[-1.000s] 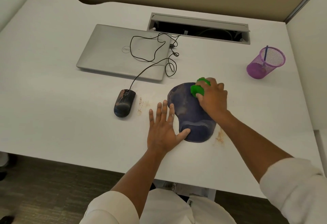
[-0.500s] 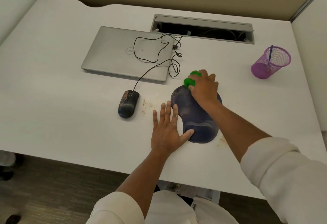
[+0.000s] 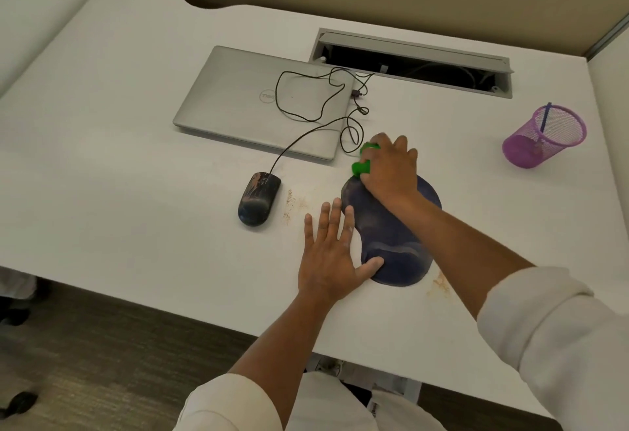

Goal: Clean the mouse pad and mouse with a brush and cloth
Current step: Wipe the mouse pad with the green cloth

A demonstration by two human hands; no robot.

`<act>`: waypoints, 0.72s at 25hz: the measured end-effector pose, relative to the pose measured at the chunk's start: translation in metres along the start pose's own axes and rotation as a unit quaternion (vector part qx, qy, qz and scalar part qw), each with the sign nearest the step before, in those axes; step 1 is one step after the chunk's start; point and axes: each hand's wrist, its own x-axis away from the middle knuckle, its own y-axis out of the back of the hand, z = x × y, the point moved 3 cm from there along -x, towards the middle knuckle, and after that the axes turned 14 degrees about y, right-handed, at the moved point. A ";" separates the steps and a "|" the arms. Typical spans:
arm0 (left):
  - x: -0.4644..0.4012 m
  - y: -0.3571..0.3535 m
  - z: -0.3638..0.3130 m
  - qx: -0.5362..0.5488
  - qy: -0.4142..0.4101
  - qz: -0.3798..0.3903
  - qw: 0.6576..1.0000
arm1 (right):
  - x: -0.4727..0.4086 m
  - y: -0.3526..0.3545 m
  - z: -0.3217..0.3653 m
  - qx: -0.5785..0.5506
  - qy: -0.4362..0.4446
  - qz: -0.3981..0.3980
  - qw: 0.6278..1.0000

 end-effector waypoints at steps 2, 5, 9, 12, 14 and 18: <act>0.001 0.000 0.000 0.002 0.001 0.002 1.000 | 0.001 0.002 0.010 -0.002 0.005 0.006 1.000; 0.000 0.000 0.000 0.010 0.000 -0.001 1.000 | 0.027 -0.005 0.034 0.049 0.116 0.011 0.992; -0.001 -0.002 0.000 0.014 -0.002 -0.005 1.000 | 0.015 -0.001 0.014 0.103 0.140 -0.025 0.984; -0.001 -0.003 0.001 0.018 -0.002 -0.009 1.000 | 0.029 -0.014 0.018 0.102 0.185 -0.049 0.976; 0.000 -0.003 0.002 0.021 -0.005 -0.012 1.000 | 0.043 -0.021 0.024 0.108 0.254 -0.060 0.959; -0.001 -0.004 0.002 0.017 -0.001 -0.012 1.000 | 0.021 -0.010 0.014 0.098 0.192 -0.075 0.974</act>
